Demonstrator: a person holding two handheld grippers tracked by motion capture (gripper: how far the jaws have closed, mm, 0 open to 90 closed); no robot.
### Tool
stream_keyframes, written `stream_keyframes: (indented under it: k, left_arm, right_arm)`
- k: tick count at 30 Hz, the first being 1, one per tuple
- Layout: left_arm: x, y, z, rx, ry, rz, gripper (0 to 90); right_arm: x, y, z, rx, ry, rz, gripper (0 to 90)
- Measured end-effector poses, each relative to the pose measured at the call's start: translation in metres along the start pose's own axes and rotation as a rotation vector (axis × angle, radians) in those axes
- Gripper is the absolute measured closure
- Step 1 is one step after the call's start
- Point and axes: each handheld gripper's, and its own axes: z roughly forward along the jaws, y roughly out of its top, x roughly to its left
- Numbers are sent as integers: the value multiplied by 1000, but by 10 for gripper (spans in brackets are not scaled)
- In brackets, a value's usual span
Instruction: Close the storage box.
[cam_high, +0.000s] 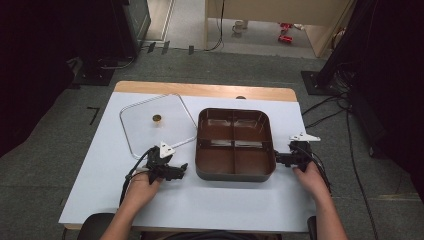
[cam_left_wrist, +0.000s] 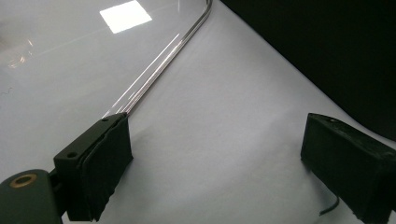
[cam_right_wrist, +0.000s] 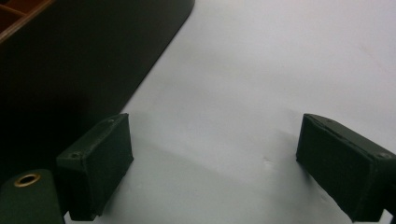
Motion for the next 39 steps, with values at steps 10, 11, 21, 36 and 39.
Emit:
stream_keyframes:
  k: [10, 11, 21, 36, 39]
  left_arm:
    - [0, 0, 0, 0, 0, 0, 85]
    - [0, 0, 0, 0, 0, 0, 85]
    - [0, 0, 0, 2, 0, 1, 84]
    - [-1, 4, 2, 28, 11, -5, 63]
    - [-2, 6, 1, 46, 15, -8, 67]
  right_arm:
    - [0, 0, 0, 0, 0, 0, 101]
    - [0, 0, 0, 0, 0, 0, 102]
    - [0, 0, 0, 0, 1, 0, 101]
    - [0, 0, 0, 0, 1, 1, 101]
    - [0, 0, 0, 0, 1, 0, 101]
